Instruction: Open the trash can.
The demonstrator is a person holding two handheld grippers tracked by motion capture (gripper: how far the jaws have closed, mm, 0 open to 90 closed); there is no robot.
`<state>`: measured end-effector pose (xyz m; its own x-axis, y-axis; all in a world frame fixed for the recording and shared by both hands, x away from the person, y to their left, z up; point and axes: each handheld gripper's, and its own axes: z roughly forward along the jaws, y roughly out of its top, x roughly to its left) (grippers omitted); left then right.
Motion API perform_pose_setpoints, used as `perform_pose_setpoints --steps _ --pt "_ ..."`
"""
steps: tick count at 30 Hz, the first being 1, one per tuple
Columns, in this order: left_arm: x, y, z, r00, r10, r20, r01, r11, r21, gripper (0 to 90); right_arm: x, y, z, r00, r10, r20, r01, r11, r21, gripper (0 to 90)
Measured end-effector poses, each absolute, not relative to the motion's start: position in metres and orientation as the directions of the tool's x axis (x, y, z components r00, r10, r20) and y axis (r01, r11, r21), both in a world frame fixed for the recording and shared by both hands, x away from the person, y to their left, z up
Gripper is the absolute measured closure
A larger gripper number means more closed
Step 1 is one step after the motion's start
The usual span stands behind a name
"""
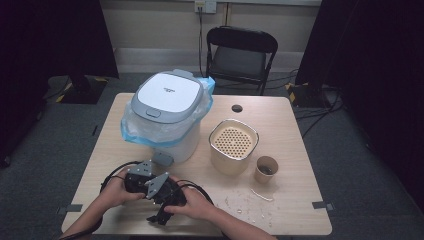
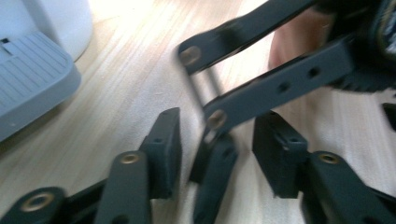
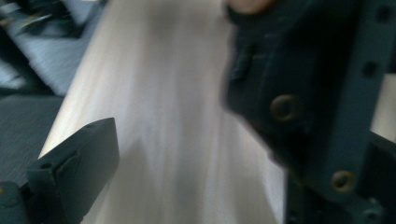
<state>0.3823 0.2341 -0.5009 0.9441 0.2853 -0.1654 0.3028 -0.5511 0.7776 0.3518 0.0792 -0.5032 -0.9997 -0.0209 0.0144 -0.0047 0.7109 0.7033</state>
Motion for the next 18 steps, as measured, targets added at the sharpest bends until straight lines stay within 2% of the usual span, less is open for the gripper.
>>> perform_pose_setpoints --steps 1,2,3,5,9,13,18 --pt "0.383 0.234 -0.501 0.942 0.294 -0.161 0.304 -0.548 0.779 49.1 0.352 0.079 -0.503 -1.0 -0.021 0.014 -0.005 0.711 0.703 0.0" --pt "0.383 0.234 -0.501 0.939 0.305 -0.157 0.309 -0.552 0.775 44.7 0.351 0.076 -0.503 -1.0 -0.002 0.019 0.012 0.713 0.701 0.0" --pt "0.384 0.234 -0.501 0.934 0.321 -0.157 0.318 -0.548 0.774 34.8 0.347 0.064 -0.503 -1.0 0.006 0.015 0.015 0.71 0.704 0.0" --pt "0.384 0.236 -0.499 0.916 0.348 -0.198 0.368 -0.533 0.762 32.3 0.347 0.059 -0.503 -1.0 0.003 0.011 0.01 0.709 0.706 0.0" --pt "0.384 0.24 -0.496 0.919 0.35 -0.182 0.362 -0.564 0.743 22.7 0.345 0.031 -0.503 -0.997 0.081 0.004 0.06 0.706 0.706 0.0" --pt "0.38 0.243 -0.49 0.908 0.364 -0.207 0.386 -0.533 0.753 20.0 0.348 0.01 -0.503 -0.996 0.088 0.009 0.069 0.707 0.704 0.0" --pt "0.378 0.246 -0.477 0.905 0.379 -0.194 0.383 -0.527 0.759 19.6 0.35 0.002 -0.503 -0.996 0.094 -0.001 0.066 0.703 0.708 0.0"
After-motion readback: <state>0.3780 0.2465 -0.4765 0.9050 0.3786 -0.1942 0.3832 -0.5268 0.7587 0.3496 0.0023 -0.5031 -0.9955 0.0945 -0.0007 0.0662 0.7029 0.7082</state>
